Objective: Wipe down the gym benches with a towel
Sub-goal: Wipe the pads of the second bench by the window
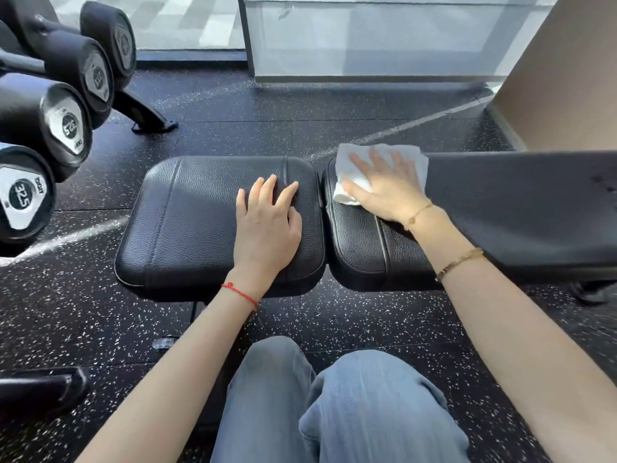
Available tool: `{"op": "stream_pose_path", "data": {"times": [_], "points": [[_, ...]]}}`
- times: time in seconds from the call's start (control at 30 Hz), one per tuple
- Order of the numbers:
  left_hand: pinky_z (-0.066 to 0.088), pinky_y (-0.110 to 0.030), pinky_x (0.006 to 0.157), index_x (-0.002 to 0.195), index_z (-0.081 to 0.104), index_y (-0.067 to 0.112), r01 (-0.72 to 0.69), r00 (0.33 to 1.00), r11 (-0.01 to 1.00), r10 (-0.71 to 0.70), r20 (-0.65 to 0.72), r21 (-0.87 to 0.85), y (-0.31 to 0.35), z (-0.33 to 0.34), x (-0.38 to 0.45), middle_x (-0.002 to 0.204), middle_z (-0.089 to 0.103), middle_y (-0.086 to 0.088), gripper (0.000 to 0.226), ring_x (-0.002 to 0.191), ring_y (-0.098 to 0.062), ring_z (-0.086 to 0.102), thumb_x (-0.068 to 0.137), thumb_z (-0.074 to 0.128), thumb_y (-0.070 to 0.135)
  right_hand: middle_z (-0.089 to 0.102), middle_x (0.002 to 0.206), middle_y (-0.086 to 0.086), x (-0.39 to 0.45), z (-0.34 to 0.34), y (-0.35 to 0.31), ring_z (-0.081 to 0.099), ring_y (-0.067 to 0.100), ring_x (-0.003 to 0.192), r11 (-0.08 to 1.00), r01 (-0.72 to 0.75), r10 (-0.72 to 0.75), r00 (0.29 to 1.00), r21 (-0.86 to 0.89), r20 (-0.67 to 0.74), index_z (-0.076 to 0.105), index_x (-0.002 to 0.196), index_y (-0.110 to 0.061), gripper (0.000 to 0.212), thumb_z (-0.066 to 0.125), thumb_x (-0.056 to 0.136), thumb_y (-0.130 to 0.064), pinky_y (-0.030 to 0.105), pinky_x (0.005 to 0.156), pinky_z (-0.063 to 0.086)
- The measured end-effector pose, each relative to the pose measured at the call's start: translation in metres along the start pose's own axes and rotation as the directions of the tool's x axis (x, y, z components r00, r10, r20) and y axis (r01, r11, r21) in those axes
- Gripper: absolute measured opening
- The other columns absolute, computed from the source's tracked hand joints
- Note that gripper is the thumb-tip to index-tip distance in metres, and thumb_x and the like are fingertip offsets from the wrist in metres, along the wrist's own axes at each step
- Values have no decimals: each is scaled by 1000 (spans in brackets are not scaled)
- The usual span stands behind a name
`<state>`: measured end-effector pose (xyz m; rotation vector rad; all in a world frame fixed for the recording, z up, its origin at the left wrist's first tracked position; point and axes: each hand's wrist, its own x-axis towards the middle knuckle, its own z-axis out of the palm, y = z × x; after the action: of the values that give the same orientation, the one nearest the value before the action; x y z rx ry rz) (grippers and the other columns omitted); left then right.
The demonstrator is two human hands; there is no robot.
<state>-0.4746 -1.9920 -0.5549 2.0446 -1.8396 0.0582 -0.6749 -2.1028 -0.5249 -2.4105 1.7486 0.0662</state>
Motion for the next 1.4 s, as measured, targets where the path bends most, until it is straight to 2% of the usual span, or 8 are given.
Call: {"op": "stream_pose_path", "data": {"times": [0.2, 0.37, 0.53, 0.7, 0.87, 1.07, 1.23, 1.4], "points": [[17, -50, 120, 144, 46, 27, -14, 1000, 1000, 14, 4, 0, -3, 0, 0, 152, 41, -10, 47, 145, -27, 30, 98, 39, 29, 2, 165, -13, -123, 27, 4, -7, 21, 153, 982, 158, -146, 983, 107, -112, 4, 150, -58, 63, 11, 90, -76, 46, 124, -5], [19, -52, 118, 141, 49, 23, 4, 1000, 1000, -4, 2, 26, 4, -2, 2, 149, 43, -12, 46, 142, -29, 32, 96, 40, 26, 9, 165, -8, -150, 30, 26, -1, 26, 153, 960, 277, -279, 953, -28, -116, 12, 151, -53, 70, 45, 91, -66, 49, 124, -1], [17, -52, 119, 144, 47, 22, 14, 1000, 999, -14, 18, 44, 9, -3, 0, 152, 40, -13, 47, 144, -29, 29, 98, 38, 24, 14, 165, -4, -122, 25, 21, 2, 31, 153, 912, 399, -407, 909, -97, -91, 11, 153, -50, 78, 47, 86, -69, 49, 123, -4], [13, -53, 120, 146, 44, 18, 96, 995, 995, -97, 37, 12, 21, 1, -6, 156, 35, -13, 49, 148, -30, 23, 98, 40, 27, 26, 162, -1, -148, 45, 36, 20, 38, 149, 893, 373, -426, 881, -250, -207, 19, 155, -43, 68, 41, 94, -64, 57, 119, 18], [9, -54, 121, 150, 36, 18, 147, 988, 987, -149, 28, 61, 39, 8, -19, 160, 27, -12, 52, 150, -30, 17, 100, 37, 33, 31, 160, 4, -154, 44, 73, 23, 40, 147, 924, 288, -346, 911, -251, -227, 17, 155, -41, 70, 39, 94, -67, 58, 118, 19], [14, -50, 121, 149, 38, 20, 166, 986, 978, -163, -37, 124, 42, 13, -22, 159, 32, -9, 51, 148, -26, 22, 100, 38, 34, 24, 163, 1, -132, 53, 28, 19, 41, 148, 867, 398, -460, 871, -301, -173, 6, 155, -44, 67, 18, 95, -72, 57, 117, 22], [19, -47, 120, 144, 46, 22, 198, 978, 973, -187, -96, 118, 44, 13, -22, 154, 40, -5, 49, 145, -24, 30, 97, 40, 36, 38, 157, 1, -146, 53, 90, 30, 36, 146, 884, 413, -464, 836, -220, -292, 26, 153, -43, 56, 30, 101, -63, 54, 117, 26], [24, -46, 119, 140, 50, 22, 192, 975, 973, -175, -135, 130, 44, 15, -22, 151, 45, -5, 49, 142, -24, 36, 95, 41, 37, 19, 163, -9, -109, 24, 123, 17, 31, 150, 965, 259, -263, 954, -43, -145, 14, 151, -54, 57, 13, 96, -70, 53, 122, 13]]}}
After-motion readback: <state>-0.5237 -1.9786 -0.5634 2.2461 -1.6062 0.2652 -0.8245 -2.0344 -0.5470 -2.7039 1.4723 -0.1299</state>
